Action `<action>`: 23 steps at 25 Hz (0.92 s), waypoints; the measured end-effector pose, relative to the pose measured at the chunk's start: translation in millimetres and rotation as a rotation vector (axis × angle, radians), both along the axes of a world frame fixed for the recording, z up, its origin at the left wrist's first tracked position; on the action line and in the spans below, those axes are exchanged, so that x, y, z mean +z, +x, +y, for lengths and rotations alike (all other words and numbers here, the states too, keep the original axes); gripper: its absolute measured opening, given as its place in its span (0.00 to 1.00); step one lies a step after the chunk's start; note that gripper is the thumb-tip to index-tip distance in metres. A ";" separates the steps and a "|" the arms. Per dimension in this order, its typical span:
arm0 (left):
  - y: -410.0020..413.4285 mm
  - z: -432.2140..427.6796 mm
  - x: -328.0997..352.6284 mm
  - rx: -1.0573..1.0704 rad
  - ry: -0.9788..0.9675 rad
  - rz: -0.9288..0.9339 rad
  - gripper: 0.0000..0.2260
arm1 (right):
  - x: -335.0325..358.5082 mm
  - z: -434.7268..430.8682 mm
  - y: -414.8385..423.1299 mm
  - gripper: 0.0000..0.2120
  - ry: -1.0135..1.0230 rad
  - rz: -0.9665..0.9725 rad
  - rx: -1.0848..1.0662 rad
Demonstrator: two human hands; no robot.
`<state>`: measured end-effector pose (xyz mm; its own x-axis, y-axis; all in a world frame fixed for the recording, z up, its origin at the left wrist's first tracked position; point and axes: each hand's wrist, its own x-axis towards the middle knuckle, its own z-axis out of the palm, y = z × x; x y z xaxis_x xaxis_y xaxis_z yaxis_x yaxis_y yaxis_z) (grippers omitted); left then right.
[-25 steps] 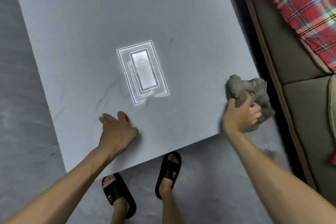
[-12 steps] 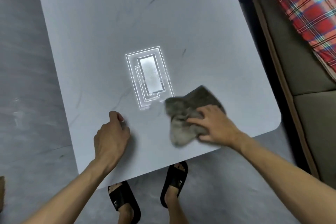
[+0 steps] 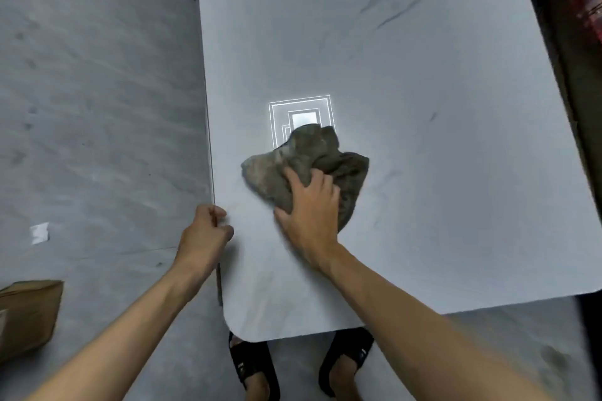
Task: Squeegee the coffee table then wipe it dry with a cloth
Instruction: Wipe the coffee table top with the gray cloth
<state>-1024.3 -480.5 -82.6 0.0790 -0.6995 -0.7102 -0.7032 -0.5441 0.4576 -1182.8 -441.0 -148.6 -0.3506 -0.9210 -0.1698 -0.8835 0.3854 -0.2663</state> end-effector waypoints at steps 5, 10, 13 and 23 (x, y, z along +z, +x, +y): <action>26.2 -5.5 0.6 0.094 0.125 0.147 0.09 | 3.5 -39.7 -48.7 0.33 0.050 0.007 0.932; 34.6 -2.6 -2.5 0.023 0.135 0.213 0.08 | 2.4 -60.5 -70.3 0.27 -0.048 -0.025 -0.127; 36.7 2.7 -4.8 0.076 0.081 0.194 0.09 | 1.0 -73.0 7.4 0.29 -0.010 0.040 -0.417; -7.5 60.2 4.2 -0.290 0.058 -0.069 0.05 | 11.5 100.1 -111.5 0.29 0.166 -0.060 0.842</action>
